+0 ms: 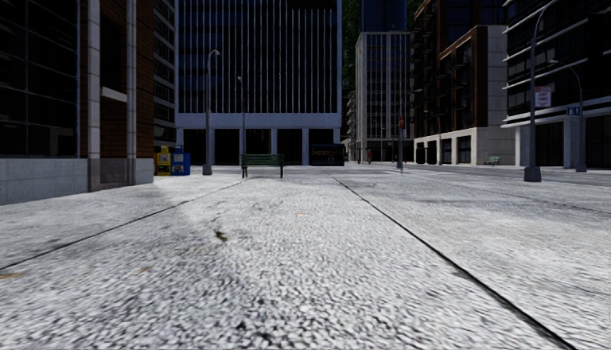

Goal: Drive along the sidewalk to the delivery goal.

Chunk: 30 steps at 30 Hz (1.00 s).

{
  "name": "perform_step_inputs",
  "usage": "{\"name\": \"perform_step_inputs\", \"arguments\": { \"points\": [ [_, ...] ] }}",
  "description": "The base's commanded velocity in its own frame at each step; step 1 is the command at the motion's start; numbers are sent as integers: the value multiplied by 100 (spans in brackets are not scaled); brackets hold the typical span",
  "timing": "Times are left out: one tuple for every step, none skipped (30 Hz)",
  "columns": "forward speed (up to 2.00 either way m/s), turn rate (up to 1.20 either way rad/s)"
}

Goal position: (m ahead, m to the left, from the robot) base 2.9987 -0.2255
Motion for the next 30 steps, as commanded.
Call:
{"name": "perform_step_inputs", "arguments": {
  "points": [
    [200,0],
    [200,0],
    [200,0],
    [200,0],
    [200,0],
    [200,0],
    [200,0],
    [200,0],
    [200,0],
    [200,0],
    [200,0],
    [200,0],
    [200,0],
    [200,0],
    [200,0],
    [200,0],
    [200,0],
    [200,0],
    [200,0],
    [200,0],
    [200,0],
    [200,0],
    [200,0],
    [200,0],
    [200,0],
    [200,0],
    [200,0],
    [200,0],
    [200,0],
    [200,0]
  ]
}}
